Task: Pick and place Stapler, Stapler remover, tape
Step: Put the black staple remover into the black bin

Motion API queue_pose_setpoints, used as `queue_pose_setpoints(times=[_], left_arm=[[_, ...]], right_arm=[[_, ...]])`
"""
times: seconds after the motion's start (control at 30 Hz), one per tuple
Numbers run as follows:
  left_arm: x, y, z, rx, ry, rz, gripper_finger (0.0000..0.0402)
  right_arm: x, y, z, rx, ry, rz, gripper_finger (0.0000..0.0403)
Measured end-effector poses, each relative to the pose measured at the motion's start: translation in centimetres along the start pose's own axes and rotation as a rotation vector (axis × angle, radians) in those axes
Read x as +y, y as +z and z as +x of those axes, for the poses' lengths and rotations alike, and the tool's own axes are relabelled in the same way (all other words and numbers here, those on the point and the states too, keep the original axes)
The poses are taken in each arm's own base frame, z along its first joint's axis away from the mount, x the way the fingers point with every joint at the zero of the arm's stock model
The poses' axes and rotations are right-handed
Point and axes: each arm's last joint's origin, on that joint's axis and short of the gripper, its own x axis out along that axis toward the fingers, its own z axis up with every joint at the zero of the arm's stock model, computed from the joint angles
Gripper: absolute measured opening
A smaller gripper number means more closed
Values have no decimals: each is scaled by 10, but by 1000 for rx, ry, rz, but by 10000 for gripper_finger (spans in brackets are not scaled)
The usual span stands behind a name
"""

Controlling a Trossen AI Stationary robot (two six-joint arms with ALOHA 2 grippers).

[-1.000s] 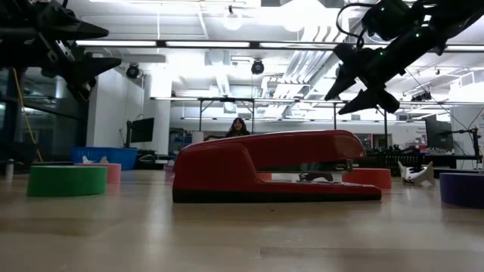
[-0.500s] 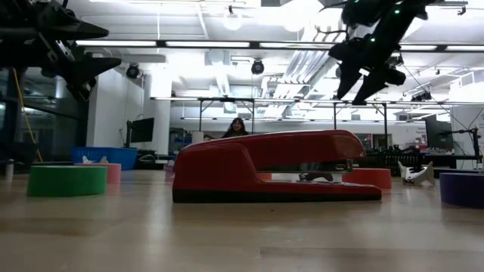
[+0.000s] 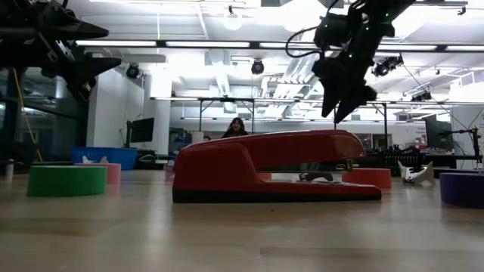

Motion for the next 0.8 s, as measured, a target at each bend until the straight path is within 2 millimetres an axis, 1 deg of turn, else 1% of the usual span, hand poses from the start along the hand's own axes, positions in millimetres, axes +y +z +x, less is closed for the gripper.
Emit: queue_pose_setpoints(times=[0.13,0.23,0.53,0.67,0.8], left_arm=[[0,0,0,1,0,0,229],[0,0,0,0,0,0,229],[0,0,0,0,0,0,229],[0,0,0,0,0,0,229],[0,0,0,0,0,0,229]], right_arm=[[2,0,9,32,61,-40,243],[4,2,13,35,103,-116,243],[12,0,14,5,68,-385,243],[21,-2,14,-11,103,-543,243],[29,-3,14,-27,142,-661,243]])
